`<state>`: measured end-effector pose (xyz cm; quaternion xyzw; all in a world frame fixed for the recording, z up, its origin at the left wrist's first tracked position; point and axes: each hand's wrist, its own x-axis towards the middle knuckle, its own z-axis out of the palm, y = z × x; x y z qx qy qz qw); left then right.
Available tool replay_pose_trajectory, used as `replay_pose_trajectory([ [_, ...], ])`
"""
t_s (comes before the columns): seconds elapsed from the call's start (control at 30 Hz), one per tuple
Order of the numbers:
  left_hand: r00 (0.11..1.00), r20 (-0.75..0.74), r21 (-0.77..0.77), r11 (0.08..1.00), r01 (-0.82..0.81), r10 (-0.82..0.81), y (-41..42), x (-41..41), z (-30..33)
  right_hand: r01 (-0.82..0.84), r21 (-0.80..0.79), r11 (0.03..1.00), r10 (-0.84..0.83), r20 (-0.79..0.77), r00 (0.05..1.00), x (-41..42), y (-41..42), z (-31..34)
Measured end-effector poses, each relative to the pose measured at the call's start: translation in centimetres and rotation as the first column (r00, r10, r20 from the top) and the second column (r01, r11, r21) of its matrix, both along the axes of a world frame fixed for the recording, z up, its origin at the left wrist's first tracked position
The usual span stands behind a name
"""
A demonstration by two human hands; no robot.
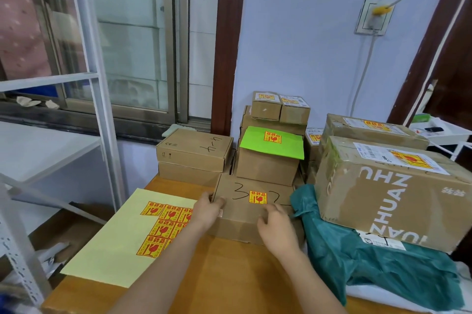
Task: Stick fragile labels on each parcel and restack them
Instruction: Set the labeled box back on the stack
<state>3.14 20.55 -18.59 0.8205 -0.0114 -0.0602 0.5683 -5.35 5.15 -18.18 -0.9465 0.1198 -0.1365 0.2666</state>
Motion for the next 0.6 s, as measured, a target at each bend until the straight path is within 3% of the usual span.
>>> replay_pose_trajectory([
  [0.37, 0.98, 0.104, 0.026, 0.985, -0.171, 0.168, 6.2, 3.7, 1.1, -0.158, 0.053, 0.986, 0.155, 0.06, 0.986, 5.6, 3.8, 1.7],
  [0.6, 0.961, 0.124, -0.057, 0.968, -0.243, 0.248, 7.8, 8.8, 2.0, -0.2, 0.119, 0.973, 0.19, 0.09, 0.978, 11.7, 5.4, 2.6],
])
